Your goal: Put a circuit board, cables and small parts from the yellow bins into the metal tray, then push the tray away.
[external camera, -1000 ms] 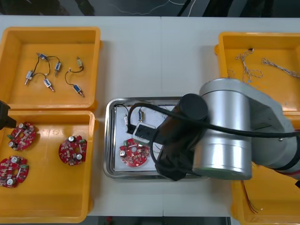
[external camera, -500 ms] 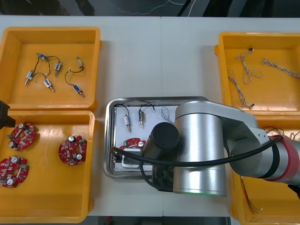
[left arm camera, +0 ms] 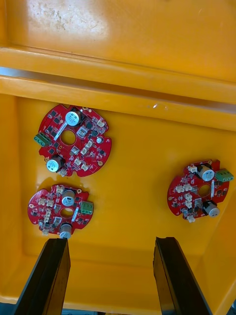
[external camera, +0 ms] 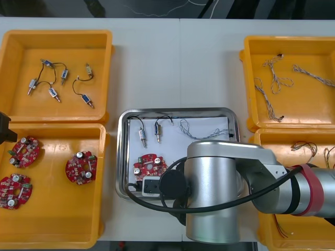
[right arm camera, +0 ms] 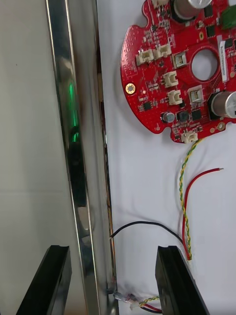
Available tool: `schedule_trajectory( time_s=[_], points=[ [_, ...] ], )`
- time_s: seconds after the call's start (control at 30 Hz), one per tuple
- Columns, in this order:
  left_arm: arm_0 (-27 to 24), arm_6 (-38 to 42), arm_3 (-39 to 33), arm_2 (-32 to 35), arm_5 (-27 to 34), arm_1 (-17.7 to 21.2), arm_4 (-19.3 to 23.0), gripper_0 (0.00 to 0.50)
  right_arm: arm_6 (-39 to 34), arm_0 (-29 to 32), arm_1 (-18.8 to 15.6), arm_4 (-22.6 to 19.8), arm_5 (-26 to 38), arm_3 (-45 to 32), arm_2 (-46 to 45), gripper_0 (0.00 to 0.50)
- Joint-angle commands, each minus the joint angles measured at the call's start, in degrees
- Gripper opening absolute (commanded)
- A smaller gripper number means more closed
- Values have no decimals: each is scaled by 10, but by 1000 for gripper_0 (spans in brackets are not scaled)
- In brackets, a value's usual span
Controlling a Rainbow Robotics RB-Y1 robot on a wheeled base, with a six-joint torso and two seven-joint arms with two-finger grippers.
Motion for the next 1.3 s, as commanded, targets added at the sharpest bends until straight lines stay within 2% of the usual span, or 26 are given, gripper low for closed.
schedule_trajectory(
  time_s=[0.03,0.27,0.6,0.73,1.3],
  points=[
    [6,-45,-17,20,4,-6,-6,500,20,30,24,25,-5,6,8,500],
    [6,-45,-17,20,4,-6,-6,500,22,65,43,55,-5,23,12,500],
    [6,-45,-17,20,4,-6,-6,500,20,80,58,95,-8,24,36,500],
    [6,-45,-17,20,4,-6,-6,500,21,79,58,125,-15,27,58,500],
    [6,-45,-17,20,4,-6,-6,500,21,65,74,129,-37,62,63,500]
  ],
)
